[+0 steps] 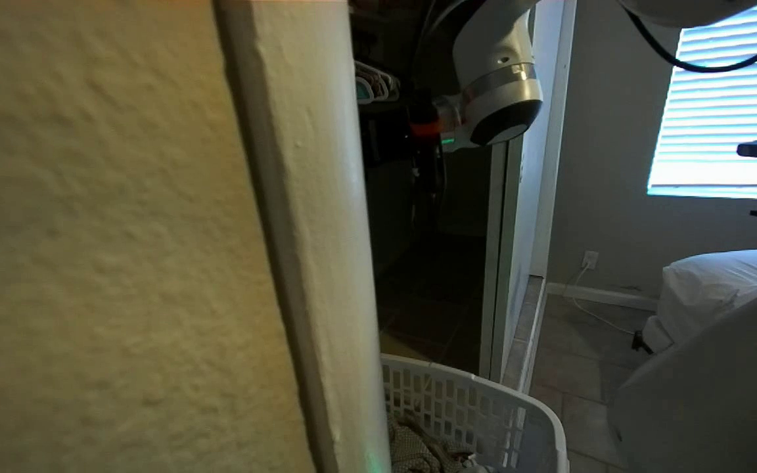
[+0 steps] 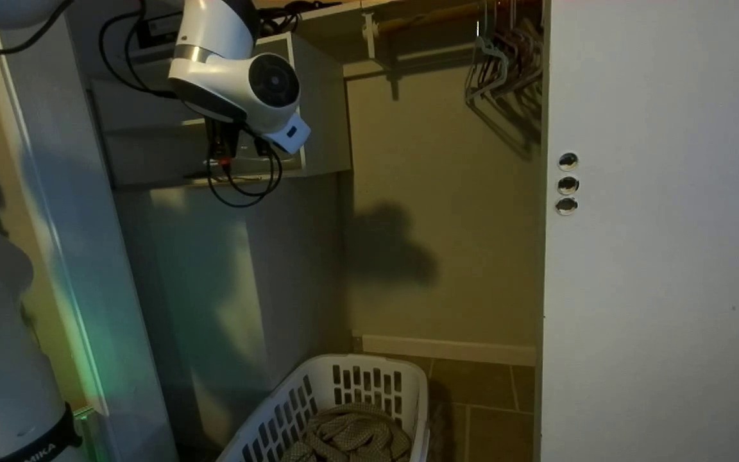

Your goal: Move the white hanger to the bottom shelf

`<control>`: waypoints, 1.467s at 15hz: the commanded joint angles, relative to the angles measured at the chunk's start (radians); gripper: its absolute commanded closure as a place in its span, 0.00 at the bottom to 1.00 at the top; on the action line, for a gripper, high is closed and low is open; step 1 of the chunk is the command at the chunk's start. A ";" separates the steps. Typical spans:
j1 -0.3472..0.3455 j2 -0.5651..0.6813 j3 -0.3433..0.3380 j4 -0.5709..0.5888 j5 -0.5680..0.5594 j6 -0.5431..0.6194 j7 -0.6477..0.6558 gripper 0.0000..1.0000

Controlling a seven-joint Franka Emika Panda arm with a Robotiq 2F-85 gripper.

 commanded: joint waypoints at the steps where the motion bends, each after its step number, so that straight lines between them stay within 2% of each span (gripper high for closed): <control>1: 0.052 0.039 0.055 0.037 0.093 0.118 0.025 0.98; 8: 0.123 0.110 0.121 0.060 0.184 0.288 0.023 0.98; 13: 0.148 0.147 0.126 0.082 0.174 0.329 0.032 0.98; 15: 0.156 0.157 0.125 0.086 0.174 0.334 0.036 0.66; 22: 0.154 0.143 0.121 0.078 0.108 0.356 0.101 0.19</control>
